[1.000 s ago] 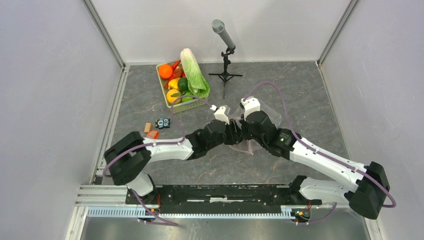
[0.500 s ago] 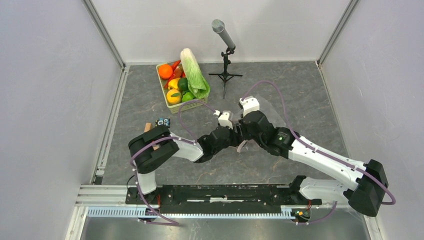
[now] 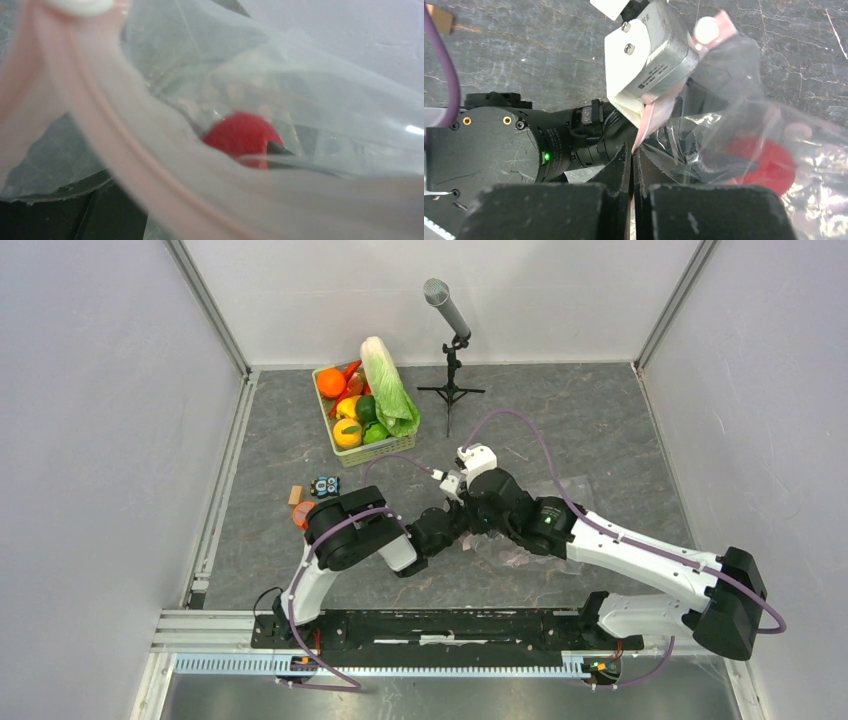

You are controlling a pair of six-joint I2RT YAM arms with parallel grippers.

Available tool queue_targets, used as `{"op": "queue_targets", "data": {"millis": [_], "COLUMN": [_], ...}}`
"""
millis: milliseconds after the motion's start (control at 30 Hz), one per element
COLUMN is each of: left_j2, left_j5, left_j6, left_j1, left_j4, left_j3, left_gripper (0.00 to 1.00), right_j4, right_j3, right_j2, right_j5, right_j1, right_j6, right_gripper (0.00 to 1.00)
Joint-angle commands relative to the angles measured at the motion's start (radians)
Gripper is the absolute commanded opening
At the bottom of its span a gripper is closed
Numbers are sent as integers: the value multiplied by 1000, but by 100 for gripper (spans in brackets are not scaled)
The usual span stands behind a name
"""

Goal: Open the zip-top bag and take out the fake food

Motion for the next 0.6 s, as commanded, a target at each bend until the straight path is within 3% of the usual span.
{"op": "queue_targets", "data": {"millis": [0, 333, 467, 567], "left_j2": [11, 6, -18, -63], "left_j5": [41, 68, 72, 90], "left_j6": [110, 76, 69, 82], "left_j1": [-7, -15, -22, -22], "left_j4": [182, 183, 183, 183], "left_j3": [27, -20, -73, -124], "left_gripper": [86, 85, 85, 85], "right_j4": [23, -137, -147, -181], "right_j3": [73, 55, 50, 63], "right_j2": [2, -46, -98, -109], "right_j5": [-24, 226, 248, 253], "right_j1": [9, 7, 3, -14], "right_j6": [24, 38, 19, -2], "right_gripper": [0, 0, 6, 5]}}
